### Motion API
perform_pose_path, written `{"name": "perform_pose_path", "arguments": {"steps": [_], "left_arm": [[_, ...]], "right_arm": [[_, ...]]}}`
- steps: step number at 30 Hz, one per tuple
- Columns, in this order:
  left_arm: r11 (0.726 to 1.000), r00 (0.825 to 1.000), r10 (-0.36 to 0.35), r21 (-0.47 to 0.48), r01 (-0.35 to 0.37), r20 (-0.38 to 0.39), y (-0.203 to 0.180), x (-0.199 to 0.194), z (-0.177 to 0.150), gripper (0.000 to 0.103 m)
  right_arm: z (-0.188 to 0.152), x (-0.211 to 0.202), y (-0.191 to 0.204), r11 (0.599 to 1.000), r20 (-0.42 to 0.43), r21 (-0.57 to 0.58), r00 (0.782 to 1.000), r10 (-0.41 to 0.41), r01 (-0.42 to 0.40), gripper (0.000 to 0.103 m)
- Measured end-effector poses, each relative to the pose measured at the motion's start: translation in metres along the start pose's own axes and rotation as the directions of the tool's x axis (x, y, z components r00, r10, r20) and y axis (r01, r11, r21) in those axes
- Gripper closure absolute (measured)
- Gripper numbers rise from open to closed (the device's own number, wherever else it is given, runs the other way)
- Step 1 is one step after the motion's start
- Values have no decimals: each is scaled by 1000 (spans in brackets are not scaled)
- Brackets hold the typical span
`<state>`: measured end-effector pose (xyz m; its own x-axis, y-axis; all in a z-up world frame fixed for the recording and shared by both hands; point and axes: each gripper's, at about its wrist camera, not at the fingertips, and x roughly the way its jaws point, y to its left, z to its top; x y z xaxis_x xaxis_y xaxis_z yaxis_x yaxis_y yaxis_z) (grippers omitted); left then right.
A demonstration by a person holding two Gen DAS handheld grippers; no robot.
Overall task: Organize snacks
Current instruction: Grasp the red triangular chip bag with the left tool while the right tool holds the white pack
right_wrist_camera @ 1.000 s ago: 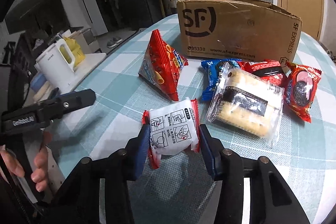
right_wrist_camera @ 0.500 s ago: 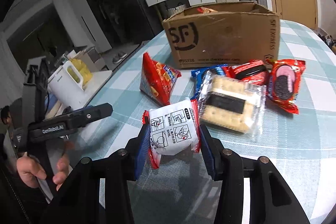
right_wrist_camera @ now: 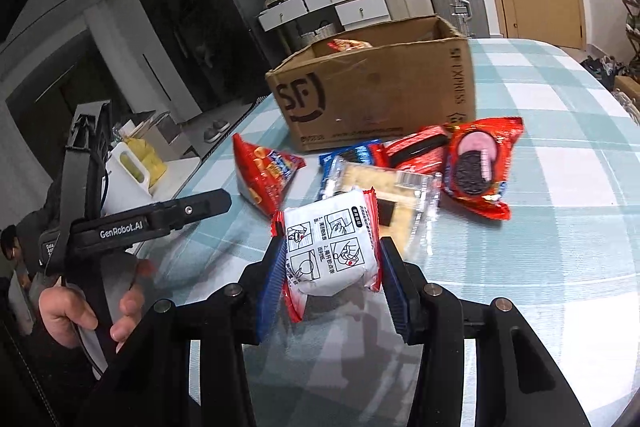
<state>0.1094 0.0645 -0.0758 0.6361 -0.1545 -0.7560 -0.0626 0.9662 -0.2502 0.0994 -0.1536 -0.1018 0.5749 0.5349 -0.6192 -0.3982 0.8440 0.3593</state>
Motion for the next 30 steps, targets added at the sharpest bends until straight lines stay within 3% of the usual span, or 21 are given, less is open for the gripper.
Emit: {"name": "perform_pose_path", "arguments": {"steps": [19, 24, 30], "left_arm": [[999, 998, 41, -20, -42, -52, -10, 62, 27, 3], [999, 999, -39, 25, 40, -33, -7, 63, 25, 43], [994, 994, -106, 6, 106, -31, 3, 59, 23, 47]], "right_arm": [[1, 2, -28, 999, 10, 33, 1000, -7, 7, 57], [0, 3, -32, 999, 10, 45, 1000, -1, 0, 57], [1, 3, -34, 998, 15, 56, 1000, 3, -4, 57]]}}
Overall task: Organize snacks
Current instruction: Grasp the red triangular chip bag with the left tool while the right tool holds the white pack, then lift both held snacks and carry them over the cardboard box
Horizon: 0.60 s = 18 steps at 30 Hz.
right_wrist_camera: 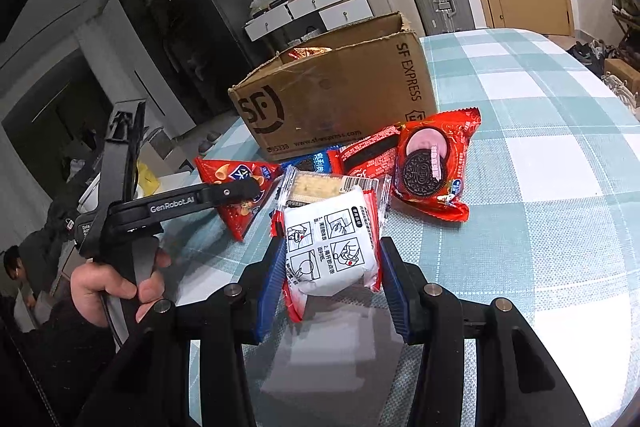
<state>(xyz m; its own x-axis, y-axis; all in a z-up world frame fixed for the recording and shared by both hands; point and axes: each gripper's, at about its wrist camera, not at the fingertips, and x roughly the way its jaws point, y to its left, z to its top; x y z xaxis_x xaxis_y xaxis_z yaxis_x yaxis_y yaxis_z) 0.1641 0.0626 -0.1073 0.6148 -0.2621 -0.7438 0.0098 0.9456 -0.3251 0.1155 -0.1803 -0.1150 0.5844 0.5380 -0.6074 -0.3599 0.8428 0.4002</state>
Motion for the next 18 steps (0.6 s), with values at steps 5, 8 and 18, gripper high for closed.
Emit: {"name": "perform_pose_path", "arguments": {"steps": [5, 8, 18], "left_arm": [[1000, 1000, -19, -11, 19, -1, 5, -1, 0, 47], [999, 1000, -31, -18, 31, -2, 7, -4, -3, 47], [999, 999, -41, -13, 41, 15, 8, -22, -13, 48]], "right_arm": [[-1, -2, 0, 1000, 4, 8, 1000, 0, 0, 57], [0, -3, 1, 1000, 6, 4, 1000, -2, 2, 57], [3, -8, 9, 1000, 18, -11, 1000, 0, 0, 57]]}}
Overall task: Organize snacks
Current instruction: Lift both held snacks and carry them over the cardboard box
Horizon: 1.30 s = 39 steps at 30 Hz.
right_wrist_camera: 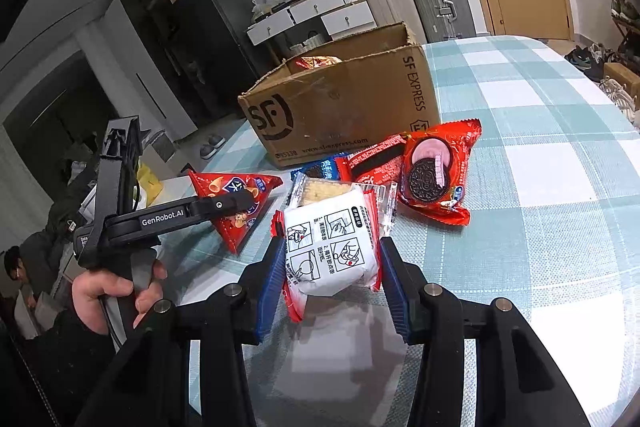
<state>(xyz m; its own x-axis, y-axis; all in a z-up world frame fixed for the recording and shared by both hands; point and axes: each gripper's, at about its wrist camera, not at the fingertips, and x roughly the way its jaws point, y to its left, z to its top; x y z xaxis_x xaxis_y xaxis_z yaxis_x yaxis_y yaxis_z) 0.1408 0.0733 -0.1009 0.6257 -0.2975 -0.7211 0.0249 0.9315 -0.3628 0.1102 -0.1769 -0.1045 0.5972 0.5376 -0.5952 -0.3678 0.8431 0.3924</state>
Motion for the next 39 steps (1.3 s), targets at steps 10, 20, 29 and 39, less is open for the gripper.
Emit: {"name": "perform_pose_path", "arguments": {"steps": [10, 20, 29, 39], "left_arm": [[999, 999, -2, 44, 0, 42, -11, -27, -2, 48], [995, 994, -24, 103, 13, 110, -34, -59, 6, 48], [989, 988, -63, 144, 43, 139, -56, -81, 19, 48], [984, 982, -87, 169, 58, 169, -76, -101, 43, 48]], "right_arm": [[5, -6, 8, 1000, 18, -14, 1000, 5, -4, 57], [16, -16, 17, 999, 40, -22, 999, 33, -32, 57], [41, -28, 27, 998, 78, -48, 995, 56, -52, 57], [79, -37, 42, 993, 113, -103, 991, 76, -65, 57]]}}
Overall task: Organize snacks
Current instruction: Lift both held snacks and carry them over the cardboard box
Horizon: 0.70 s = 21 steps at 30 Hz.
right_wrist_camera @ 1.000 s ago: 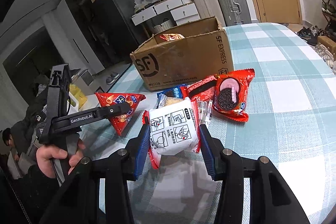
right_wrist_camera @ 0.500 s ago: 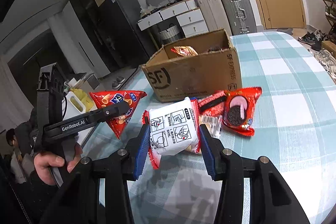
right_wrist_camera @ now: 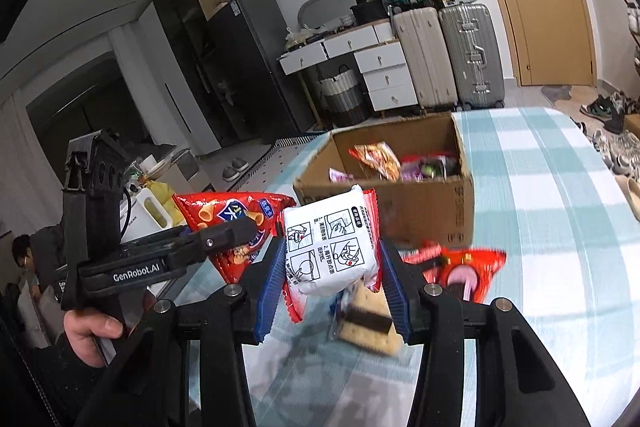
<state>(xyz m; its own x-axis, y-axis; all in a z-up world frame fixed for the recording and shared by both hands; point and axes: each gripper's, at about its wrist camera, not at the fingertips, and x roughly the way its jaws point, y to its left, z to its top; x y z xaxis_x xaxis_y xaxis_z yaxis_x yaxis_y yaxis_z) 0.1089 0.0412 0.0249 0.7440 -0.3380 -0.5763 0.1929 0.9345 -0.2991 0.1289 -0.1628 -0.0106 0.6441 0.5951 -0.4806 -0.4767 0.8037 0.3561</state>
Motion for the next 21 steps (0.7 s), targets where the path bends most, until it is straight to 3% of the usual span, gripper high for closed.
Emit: {"name": "perform_pose_path", "arguments": {"steps": [11, 21], "left_arm": [[999, 1000, -21, 35, 20, 22, -17, 8, 48, 48], [999, 1000, -22, 31, 22, -3, -15, 32, 92, 48]], "right_arm": [[49, 4, -8, 1000, 30, -2, 1000, 3, -3, 57], [87, 21, -9, 999, 13, -47, 1000, -15, 15, 56]]}}
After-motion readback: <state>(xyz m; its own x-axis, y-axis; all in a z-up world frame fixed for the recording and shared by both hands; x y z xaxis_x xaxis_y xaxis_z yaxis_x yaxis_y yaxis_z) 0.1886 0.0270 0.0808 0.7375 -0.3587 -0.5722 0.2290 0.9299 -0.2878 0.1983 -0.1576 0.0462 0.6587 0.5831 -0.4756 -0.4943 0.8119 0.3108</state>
